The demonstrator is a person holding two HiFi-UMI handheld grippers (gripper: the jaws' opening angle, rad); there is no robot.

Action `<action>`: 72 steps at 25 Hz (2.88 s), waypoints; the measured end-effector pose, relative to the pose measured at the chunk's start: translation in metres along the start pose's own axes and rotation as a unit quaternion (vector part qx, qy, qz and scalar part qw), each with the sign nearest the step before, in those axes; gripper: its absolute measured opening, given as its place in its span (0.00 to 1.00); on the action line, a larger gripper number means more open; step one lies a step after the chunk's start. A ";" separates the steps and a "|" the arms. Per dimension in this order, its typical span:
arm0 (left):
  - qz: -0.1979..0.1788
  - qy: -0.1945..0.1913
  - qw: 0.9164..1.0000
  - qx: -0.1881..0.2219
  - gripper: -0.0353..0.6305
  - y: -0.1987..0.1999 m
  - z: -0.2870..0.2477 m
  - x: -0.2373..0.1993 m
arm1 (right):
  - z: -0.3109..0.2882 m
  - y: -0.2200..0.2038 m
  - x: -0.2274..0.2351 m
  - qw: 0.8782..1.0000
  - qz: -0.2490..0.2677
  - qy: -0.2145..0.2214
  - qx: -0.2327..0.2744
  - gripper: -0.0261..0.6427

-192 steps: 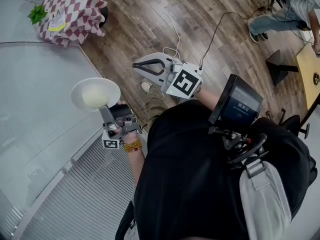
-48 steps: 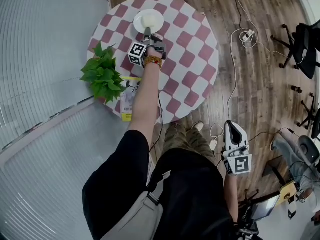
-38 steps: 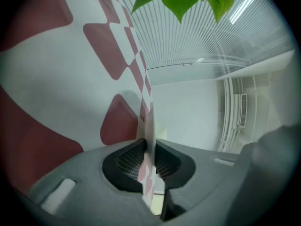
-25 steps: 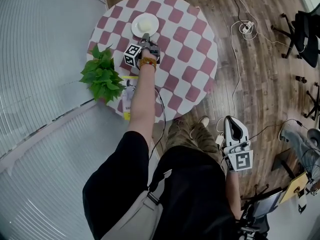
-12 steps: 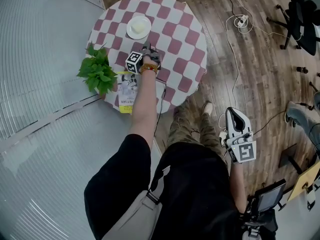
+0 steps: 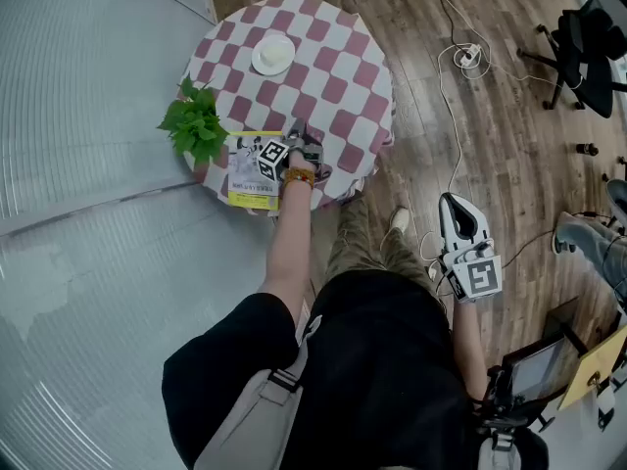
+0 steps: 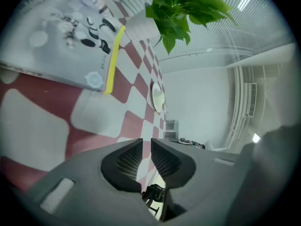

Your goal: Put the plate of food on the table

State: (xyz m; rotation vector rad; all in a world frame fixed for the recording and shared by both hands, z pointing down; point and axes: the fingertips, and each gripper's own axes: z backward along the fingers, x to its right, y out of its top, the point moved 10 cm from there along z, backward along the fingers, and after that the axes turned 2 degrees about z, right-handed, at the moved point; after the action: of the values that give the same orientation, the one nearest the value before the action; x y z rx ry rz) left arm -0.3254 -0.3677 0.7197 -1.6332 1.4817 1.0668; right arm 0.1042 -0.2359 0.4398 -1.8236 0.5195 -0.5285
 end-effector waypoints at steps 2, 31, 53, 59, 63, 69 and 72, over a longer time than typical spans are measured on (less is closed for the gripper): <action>-0.009 0.006 1.000 -0.016 0.11 -0.014 0.029 -0.010 | 0.002 0.001 0.001 1.000 0.003 0.013 0.014 0.06; -0.409 -0.098 0.906 -0.034 0.11 -0.072 0.273 0.057 | -0.079 0.054 -0.066 0.953 0.108 0.278 0.058 0.06; -0.723 -0.292 0.597 0.186 0.11 -0.109 0.339 0.316 | -0.106 0.195 -0.121 0.889 0.157 0.365 0.228 0.06; -0.746 -0.289 0.573 0.180 0.11 -0.121 0.320 0.310 | -0.115 0.180 -0.124 0.890 0.156 0.367 0.221 0.06; -0.748 -0.279 0.580 0.163 0.11 -0.117 0.303 0.299 | -0.131 0.164 -0.118 0.894 0.152 0.370 0.203 0.06; -0.737 -0.256 0.611 0.137 0.11 -0.107 0.286 0.264 | -0.144 0.124 -0.105 0.908 0.114 0.368 0.164 0.06; -0.734 -0.235 0.624 0.126 0.11 -0.103 0.281 0.247 | -0.152 0.104 -0.100 0.916 0.102 0.370 0.119 0.06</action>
State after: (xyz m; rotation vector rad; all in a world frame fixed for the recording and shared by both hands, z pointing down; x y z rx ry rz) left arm -0.2553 -0.2119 0.3714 -1.4781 -0.2942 0.1818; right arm -0.0756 -0.3223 0.3739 -1.2737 1.0891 -1.0920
